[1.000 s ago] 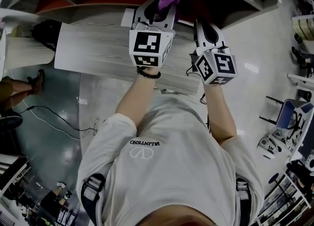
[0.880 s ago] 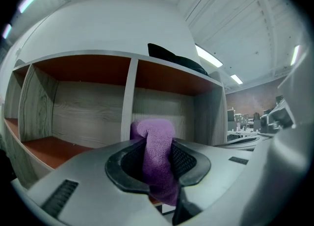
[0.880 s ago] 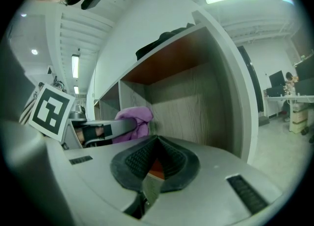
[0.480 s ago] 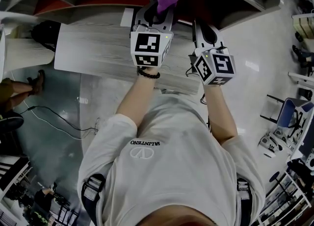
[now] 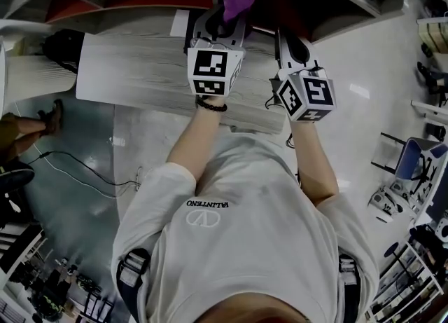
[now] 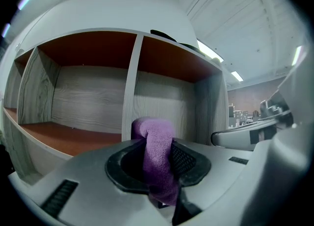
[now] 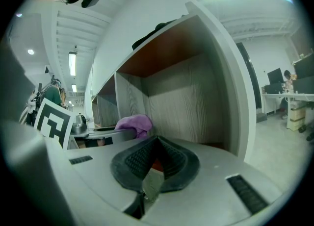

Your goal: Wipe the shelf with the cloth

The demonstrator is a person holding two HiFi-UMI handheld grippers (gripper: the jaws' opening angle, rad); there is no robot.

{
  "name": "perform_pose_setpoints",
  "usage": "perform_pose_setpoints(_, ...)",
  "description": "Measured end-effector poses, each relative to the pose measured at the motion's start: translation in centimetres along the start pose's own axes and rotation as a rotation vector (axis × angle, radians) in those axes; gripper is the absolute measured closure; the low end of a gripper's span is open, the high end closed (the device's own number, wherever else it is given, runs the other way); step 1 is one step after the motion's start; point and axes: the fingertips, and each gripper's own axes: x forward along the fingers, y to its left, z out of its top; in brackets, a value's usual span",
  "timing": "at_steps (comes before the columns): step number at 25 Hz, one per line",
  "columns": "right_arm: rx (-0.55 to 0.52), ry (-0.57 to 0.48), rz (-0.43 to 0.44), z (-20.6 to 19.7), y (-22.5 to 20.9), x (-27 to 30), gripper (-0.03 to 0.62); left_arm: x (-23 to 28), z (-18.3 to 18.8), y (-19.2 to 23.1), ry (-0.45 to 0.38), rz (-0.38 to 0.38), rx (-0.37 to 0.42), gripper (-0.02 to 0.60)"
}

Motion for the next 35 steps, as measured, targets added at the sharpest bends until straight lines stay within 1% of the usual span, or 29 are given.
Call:
perform_pose_setpoints(10,-0.006,0.019,-0.018,-1.8,-0.5,0.8,0.595,0.2,-1.6,0.0,0.013,0.003,0.019,0.480)
perform_pose_setpoints(18,-0.001,0.043,-0.021,-3.7,-0.1,1.9,0.595,0.5,-2.4,0.1,0.009,-0.013,0.031,0.480)
perform_pose_setpoints(29,0.004,0.046,-0.027,-4.2,0.5,2.2,0.595,0.2,-4.0,0.7,0.029,-0.015,0.030,0.480)
perform_pose_setpoints(35,0.005,0.047,-0.034,-4.3,0.4,1.9,0.595,0.2,-5.2,0.7,0.047,-0.013,0.042,0.480)
